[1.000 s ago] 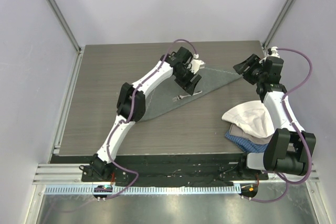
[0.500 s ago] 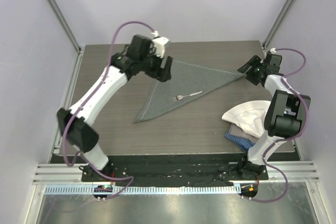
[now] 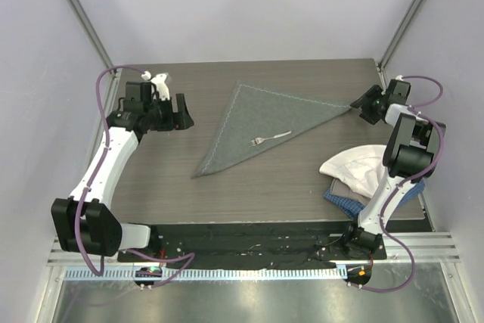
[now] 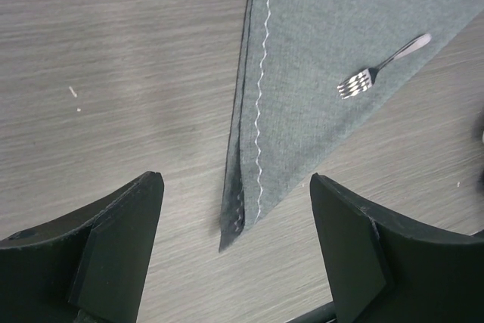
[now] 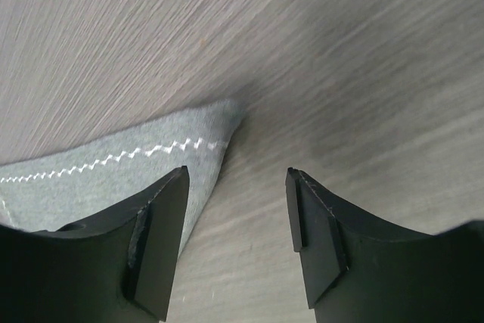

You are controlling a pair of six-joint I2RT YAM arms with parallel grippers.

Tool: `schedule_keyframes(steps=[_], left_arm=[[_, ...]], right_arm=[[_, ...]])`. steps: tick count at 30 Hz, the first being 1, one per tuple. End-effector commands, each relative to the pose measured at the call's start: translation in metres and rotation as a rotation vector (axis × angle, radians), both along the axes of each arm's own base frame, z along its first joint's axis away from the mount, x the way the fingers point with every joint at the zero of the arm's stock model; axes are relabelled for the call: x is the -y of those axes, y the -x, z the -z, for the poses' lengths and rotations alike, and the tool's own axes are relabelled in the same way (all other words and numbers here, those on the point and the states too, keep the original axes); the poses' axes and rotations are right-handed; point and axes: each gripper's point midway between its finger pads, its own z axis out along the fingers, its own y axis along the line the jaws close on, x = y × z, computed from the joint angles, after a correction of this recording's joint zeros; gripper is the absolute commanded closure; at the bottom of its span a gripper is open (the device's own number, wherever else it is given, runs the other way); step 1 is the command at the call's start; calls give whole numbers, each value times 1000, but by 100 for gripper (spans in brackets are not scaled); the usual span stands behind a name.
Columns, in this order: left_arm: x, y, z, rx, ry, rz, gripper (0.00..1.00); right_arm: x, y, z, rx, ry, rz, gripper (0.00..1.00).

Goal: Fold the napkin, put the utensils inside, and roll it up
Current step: Fold the napkin

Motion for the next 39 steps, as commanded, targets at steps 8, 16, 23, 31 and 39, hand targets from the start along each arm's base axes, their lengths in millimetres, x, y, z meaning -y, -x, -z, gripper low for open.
schedule_keyframes(steps=[8, 16, 23, 31, 39], left_arm=[[-1, -13, -26, 98, 85, 7, 17], [-2, -15, -30, 100, 127, 10, 16], [-3, -14, -33, 109, 138, 11, 17], [0, -12, -35, 114, 156, 20, 17], [1, -10, -39, 123, 165, 23, 17]], right_arm=[[12, -37, 14, 63, -17, 36, 42], [10, -34, 35, 25, -30, 37, 49], [9, -29, 42, 0, -29, 26, 57], [5, -14, 31, -1, -17, 28, 46], [-4, -1, 37, -25, -68, 46, 44]])
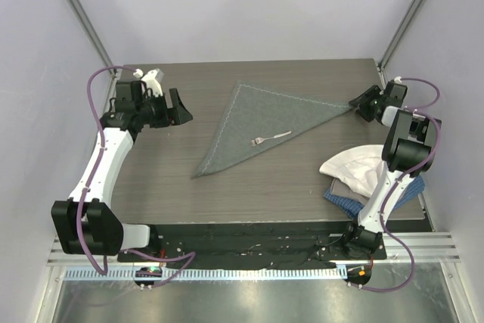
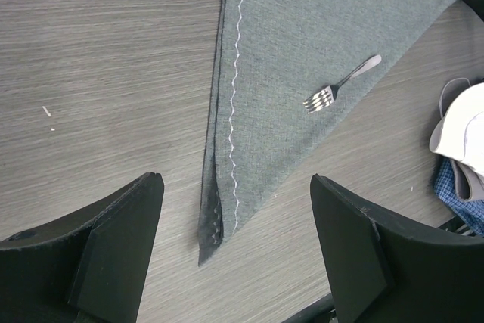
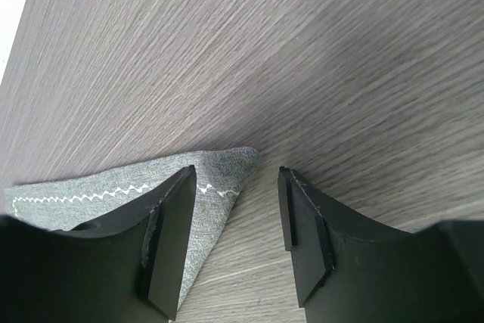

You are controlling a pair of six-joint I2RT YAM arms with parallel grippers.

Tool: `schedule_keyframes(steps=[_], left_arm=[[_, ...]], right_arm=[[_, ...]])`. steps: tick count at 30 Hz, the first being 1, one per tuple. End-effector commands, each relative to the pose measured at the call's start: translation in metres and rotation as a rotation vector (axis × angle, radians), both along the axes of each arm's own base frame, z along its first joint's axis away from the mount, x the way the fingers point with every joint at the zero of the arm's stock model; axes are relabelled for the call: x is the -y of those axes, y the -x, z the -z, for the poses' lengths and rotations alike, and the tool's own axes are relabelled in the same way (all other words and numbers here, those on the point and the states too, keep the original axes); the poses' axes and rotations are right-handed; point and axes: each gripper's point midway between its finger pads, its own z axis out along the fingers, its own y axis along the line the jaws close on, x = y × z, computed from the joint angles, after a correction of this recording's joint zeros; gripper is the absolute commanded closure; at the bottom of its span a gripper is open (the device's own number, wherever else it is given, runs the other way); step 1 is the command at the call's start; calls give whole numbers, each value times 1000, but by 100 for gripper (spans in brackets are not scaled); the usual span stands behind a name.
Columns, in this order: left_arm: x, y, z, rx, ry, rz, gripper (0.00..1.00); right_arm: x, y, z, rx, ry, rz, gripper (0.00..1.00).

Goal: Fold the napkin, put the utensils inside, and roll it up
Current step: Fold the napkin

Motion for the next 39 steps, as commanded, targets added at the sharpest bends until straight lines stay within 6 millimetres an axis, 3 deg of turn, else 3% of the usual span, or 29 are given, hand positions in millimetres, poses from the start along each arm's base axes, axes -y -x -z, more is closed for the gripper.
schedule_keyframes(steps=[1, 20, 39], left_arm=[[3, -1, -21, 83, 25, 15, 16], [5, -2, -22, 78, 43, 19, 17], [8, -1, -21, 77, 53, 35, 17]], right_arm=[[-7, 26, 17, -89, -39, 37, 44], [-24, 16, 35, -80, -139, 45, 50], [-18, 10, 51, -101, -105, 75, 64]])
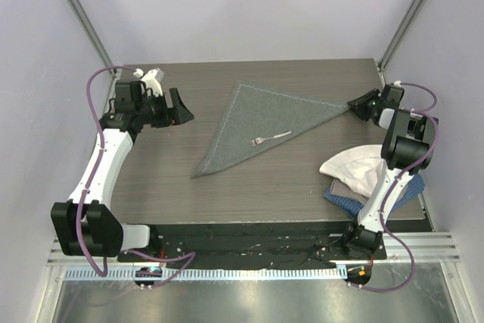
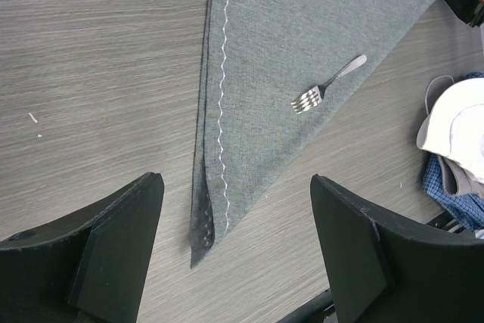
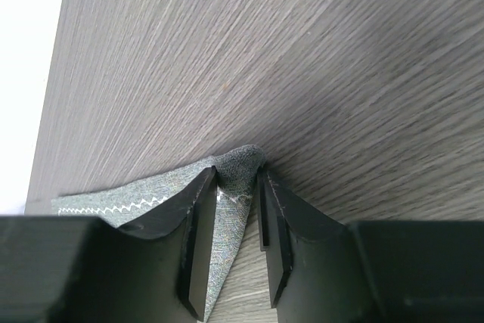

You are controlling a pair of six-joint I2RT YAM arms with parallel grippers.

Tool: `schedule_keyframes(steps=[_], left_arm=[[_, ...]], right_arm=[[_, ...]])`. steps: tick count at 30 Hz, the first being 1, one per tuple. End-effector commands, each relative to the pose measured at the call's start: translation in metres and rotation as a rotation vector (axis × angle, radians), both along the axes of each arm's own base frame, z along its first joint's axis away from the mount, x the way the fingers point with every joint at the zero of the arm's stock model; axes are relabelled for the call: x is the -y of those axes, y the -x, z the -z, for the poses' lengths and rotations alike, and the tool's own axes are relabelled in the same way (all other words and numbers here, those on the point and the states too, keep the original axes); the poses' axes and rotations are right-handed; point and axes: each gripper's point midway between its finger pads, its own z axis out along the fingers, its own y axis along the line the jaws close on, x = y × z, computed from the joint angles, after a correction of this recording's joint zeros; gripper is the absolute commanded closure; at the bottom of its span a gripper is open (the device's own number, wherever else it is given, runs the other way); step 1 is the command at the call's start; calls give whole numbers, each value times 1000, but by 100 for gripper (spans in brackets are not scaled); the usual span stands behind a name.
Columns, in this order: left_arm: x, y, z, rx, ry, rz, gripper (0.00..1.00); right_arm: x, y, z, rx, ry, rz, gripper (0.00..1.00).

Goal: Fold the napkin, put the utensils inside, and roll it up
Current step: Fold the napkin

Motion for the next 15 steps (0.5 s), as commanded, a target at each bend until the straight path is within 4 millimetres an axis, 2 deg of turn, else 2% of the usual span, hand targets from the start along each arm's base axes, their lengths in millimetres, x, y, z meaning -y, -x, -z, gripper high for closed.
schedule_keyframes(steps=[1, 6, 15], left_arm=[[2, -3, -16, 60, 25, 14, 17], [2, -3, -15, 59, 24, 14, 17], [1, -3, -15, 59, 25, 15, 17]], right_arm=[[-4, 20, 45, -143, 13, 15, 65], [-4, 20, 49, -144, 14, 12, 70], [-5, 14, 40, -123, 40, -20, 81]])
